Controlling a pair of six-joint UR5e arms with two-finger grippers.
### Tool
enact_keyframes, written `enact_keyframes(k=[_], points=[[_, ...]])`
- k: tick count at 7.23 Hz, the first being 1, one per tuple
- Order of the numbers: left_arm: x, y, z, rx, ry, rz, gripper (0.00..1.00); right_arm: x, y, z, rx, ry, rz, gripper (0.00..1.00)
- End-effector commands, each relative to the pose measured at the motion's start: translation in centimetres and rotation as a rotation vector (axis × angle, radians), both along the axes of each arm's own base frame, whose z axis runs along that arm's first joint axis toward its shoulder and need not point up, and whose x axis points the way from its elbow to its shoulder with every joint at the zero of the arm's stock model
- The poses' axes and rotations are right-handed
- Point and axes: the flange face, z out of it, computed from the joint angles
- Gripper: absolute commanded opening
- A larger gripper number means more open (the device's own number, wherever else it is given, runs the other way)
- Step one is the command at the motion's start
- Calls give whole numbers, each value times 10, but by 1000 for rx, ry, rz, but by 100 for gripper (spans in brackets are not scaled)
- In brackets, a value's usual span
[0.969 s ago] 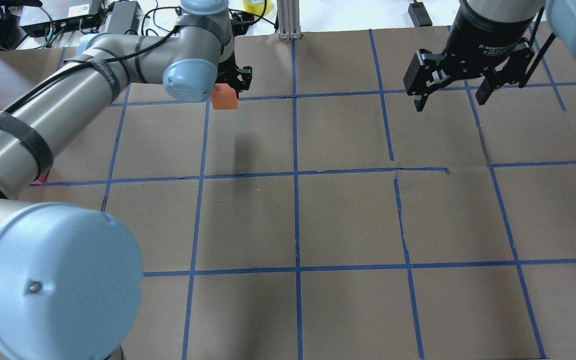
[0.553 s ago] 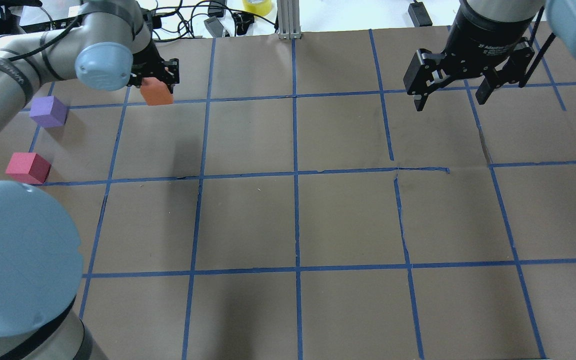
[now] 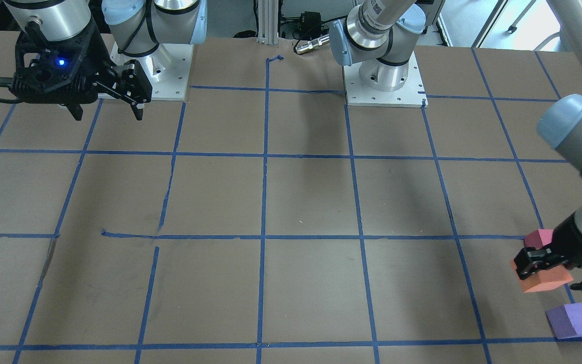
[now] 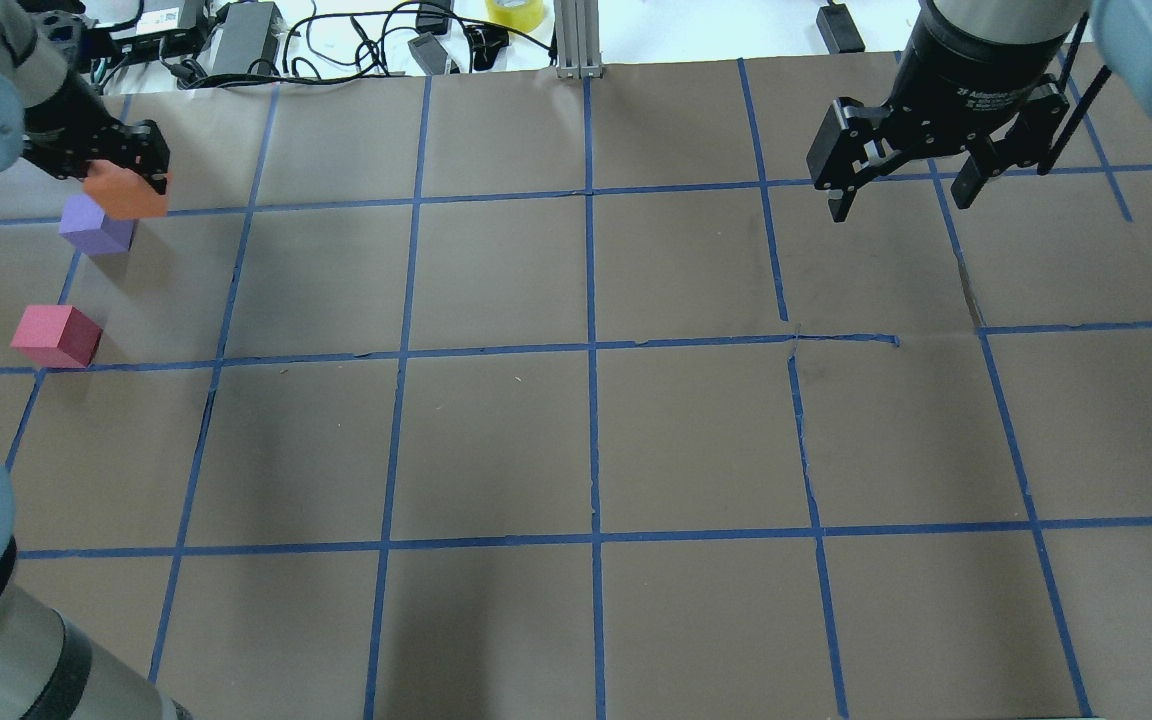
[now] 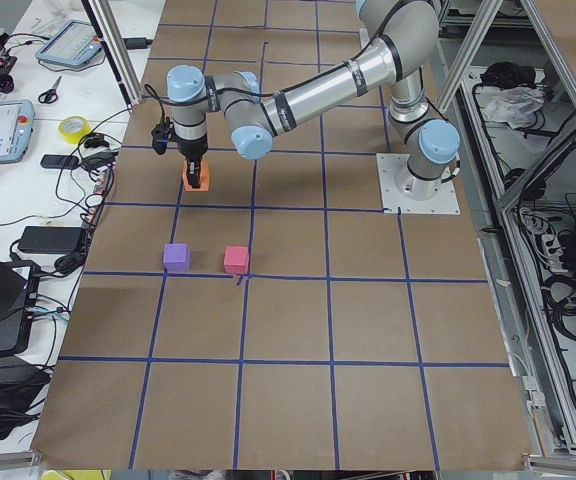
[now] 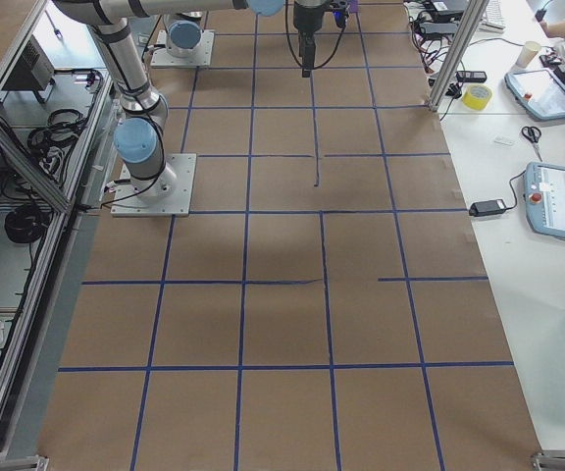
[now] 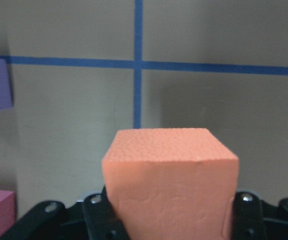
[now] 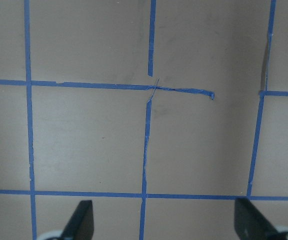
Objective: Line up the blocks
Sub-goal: 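Carry the orange cube with the left gripper toward the purple and pink cubes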
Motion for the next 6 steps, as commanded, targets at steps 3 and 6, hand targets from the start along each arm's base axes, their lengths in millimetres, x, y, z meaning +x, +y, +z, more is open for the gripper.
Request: enact_keyframes(k=[3,6], points=[[112,7,-67,92,41,3,0,1,0,-1,2,-1,1,100],[139,-12,-102,75,25,-65,0,1,0,-1,2,-1,3,100]])
